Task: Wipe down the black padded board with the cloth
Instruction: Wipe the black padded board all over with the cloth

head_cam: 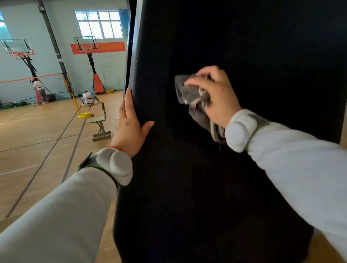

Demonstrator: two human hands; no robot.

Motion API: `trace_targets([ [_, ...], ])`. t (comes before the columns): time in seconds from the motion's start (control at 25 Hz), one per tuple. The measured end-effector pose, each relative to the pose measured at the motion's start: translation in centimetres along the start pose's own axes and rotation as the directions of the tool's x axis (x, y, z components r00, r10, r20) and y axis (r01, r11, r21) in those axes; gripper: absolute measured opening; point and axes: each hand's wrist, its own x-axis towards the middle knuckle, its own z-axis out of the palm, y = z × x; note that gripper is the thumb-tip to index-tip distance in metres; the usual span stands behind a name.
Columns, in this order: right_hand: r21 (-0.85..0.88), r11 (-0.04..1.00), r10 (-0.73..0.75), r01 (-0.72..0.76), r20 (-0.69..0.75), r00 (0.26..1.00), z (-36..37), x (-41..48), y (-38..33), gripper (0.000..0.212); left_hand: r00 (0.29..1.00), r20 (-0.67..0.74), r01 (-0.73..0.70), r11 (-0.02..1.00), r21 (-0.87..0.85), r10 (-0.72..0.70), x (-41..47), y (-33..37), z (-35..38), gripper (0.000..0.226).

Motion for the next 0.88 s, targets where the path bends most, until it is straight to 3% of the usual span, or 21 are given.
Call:
trace_targets([
  [0.04,-0.013,0.997,0.074,-0.076,-0.112,0.991,-0.3,1.6,-0.3,0.037,1.0,0.0,-0.002,1.0,0.003,0.002,0.0,-0.1,0.1,0.091],
  [0.12,-0.084,0.983,0.151,-0.164,-0.147,0.978,0.4,3.2,-1.0,0.045,1.0,0.0,0.002,1.0,0.011,-0.002,0.1,-0.2,0.2,0.092],
  [0.24,-0.127,0.987,0.096,-0.102,-0.048,0.994,1.8,1.6,-1.4,0.056,1.0,-0.01,-0.009,1.0,-0.015,0.009,0.0,-0.3,0.3,0.093],
  [0.4,-0.149,0.989,0.009,-0.001,0.057,0.998,3.5,-4.1,-0.9,0.051,0.999,-0.035,-0.023,0.999,-0.027,0.022,-0.3,0.2,0.2,0.093],
  [0.52,-0.122,0.99,-0.032,0.068,0.274,0.961,4.2,-8.5,-0.9,0.047,1.0,0.004,0.018,1.0,0.011,-0.018,-1.5,-0.3,0.6,0.1],
  [0.6,-0.118,0.987,-0.071,0.114,0.32,0.945,2.8,-7.9,-0.6,0.043,0.997,0.035,0.067,0.998,-0.003,-0.067,-2.3,-0.9,1.0,0.101],
  [0.76,-0.146,0.987,0.057,-0.062,-0.038,0.998,0.2,-1.4,-0.6,0.045,0.997,0.018,0.079,0.996,-0.035,-0.078,-2.4,-1.7,1.2,0.099],
  [0.88,-0.117,0.974,0.184,-0.193,-0.087,0.979,1.7,-0.8,-1.1,0.053,0.996,0.02,0.085,0.996,-0.038,-0.084,-2.4,-1.8,1.5,0.099],
])
